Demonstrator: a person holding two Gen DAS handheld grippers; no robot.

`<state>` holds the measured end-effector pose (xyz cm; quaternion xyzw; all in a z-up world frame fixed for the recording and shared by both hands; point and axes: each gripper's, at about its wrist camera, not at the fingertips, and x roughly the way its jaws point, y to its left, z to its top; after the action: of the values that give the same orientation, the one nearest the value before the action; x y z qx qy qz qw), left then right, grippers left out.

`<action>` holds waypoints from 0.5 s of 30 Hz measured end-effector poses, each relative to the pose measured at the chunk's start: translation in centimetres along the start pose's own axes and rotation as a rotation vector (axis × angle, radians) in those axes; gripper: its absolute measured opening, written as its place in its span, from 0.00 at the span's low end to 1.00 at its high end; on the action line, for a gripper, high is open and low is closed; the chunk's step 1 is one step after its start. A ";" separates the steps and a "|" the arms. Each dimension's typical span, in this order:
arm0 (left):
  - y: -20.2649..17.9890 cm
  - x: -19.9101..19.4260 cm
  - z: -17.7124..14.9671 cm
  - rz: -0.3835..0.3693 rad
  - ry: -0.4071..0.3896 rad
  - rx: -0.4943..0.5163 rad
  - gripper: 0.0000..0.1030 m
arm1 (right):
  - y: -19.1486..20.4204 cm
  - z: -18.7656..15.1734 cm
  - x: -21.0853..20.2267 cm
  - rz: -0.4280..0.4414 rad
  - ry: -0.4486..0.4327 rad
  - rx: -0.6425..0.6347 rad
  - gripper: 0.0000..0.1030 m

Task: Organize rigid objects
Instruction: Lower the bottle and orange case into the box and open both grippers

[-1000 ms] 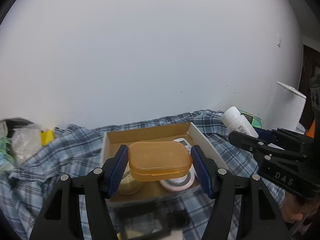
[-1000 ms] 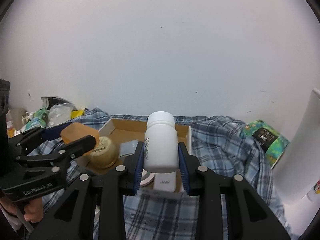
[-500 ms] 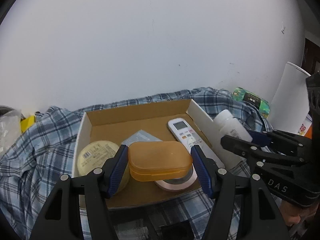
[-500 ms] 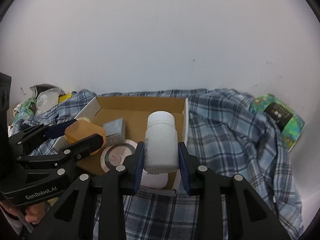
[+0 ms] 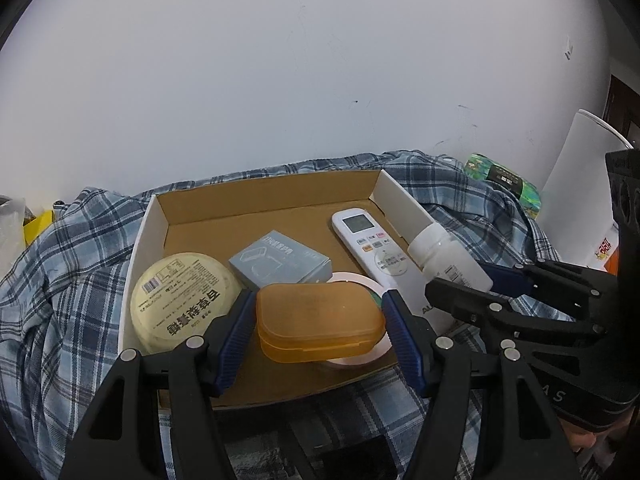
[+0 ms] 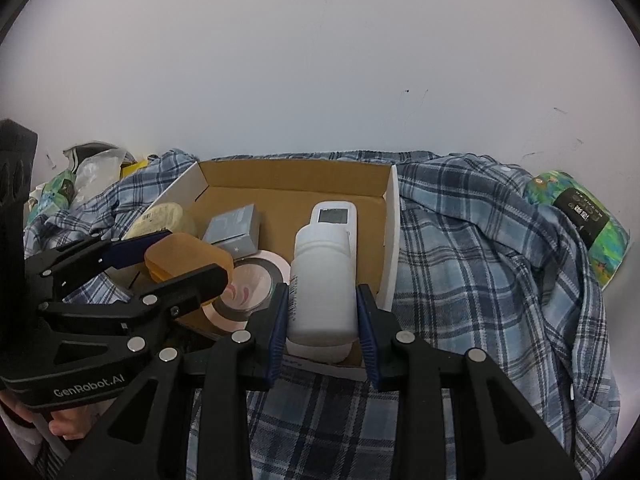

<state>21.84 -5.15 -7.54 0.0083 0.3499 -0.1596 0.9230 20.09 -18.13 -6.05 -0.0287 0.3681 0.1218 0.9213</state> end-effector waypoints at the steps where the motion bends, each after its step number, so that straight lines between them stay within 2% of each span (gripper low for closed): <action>1: 0.0 0.0 0.0 0.000 0.002 -0.003 0.69 | 0.0 0.0 0.1 -0.001 0.002 -0.002 0.31; 2: 0.1 -0.1 0.0 0.002 -0.005 -0.006 0.74 | 0.0 -0.1 0.1 -0.005 0.004 -0.001 0.31; 7: 0.4 -1.1 0.3 0.006 -0.047 -0.021 0.74 | -0.4 -0.2 -0.3 0.002 -0.008 0.009 0.41; 15: 1.8 -5.8 1.6 0.017 -0.150 -0.060 0.74 | -1.0 0.7 -3.4 -0.017 -0.101 0.031 0.43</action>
<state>19.30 -1.96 -2.74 -0.0286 0.2845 -0.1415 0.9478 18.42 -19.70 -3.23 -0.0116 0.3227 0.1097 0.9400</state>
